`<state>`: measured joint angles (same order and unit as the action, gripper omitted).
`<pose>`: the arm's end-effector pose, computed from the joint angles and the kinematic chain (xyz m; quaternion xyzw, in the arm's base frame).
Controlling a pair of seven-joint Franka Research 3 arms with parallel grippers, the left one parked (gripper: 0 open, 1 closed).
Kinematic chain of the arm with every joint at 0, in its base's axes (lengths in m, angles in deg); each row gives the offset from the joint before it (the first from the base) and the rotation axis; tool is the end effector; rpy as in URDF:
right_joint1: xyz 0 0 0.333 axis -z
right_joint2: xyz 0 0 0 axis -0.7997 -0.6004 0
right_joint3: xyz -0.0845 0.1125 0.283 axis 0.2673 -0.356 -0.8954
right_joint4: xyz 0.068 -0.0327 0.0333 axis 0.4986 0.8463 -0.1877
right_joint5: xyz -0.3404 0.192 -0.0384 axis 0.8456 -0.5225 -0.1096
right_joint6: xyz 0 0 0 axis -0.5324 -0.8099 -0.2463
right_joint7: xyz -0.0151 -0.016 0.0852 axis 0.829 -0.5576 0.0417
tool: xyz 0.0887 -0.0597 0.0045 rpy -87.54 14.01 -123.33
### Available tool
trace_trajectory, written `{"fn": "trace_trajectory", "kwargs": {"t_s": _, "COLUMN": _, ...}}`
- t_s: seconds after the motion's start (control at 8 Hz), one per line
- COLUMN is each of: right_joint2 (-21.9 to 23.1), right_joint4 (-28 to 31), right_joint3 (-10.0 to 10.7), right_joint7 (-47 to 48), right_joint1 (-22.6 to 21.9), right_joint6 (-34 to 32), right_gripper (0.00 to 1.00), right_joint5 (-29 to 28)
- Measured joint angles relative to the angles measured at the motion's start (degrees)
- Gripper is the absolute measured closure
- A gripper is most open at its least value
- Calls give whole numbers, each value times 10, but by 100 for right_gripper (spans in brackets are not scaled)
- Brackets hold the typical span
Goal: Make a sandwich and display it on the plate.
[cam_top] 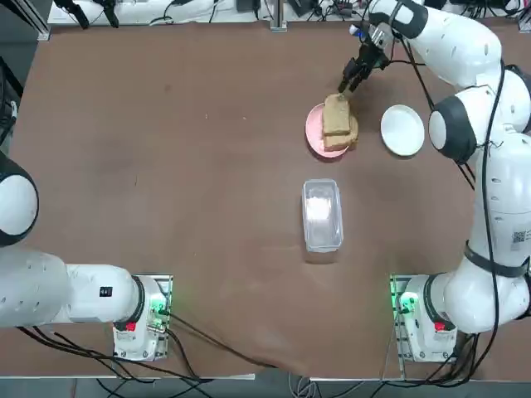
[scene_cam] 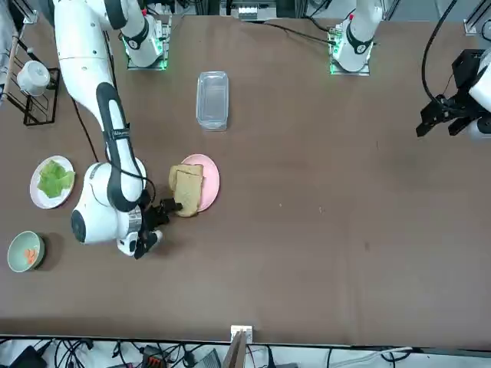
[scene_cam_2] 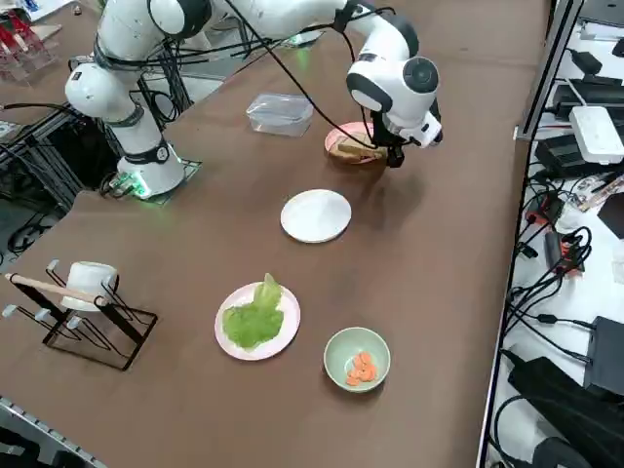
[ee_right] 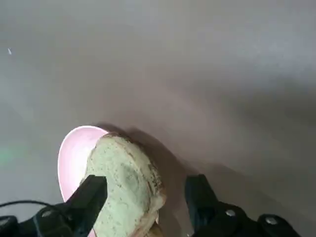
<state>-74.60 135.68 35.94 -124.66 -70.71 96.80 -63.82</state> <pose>0.6961 0.1592 0.2180 -0.9354 -0.2270 0.0863 0.2569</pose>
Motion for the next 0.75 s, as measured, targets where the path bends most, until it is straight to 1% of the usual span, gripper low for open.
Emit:
{"fn": "trace_trajectory", "kwargs": {"t_s": 0.12, "right_joint2": -5, "right_joint4": 0, "right_joint3": 0, "right_joint7": 0, "right_joint1": 0, "right_joint6": -1, "right_gripper": 2, "right_joint5": 0}}
{"fn": "trace_trajectory", "kwargs": {"t_s": 0.5, "right_joint2": -15, "right_joint4": 0, "right_joint3": -8, "right_joint7": -1, "right_joint1": 0, "right_joint6": -3, "right_gripper": 2, "right_joint5": 0}}
{"fn": "trace_trajectory", "kwargs": {"t_s": 0.75, "right_joint2": -16, "right_joint4": 0, "right_joint3": -10, "right_joint7": -1, "right_joint1": -1, "right_joint6": -10, "right_gripper": 2, "right_joint5": -1}}
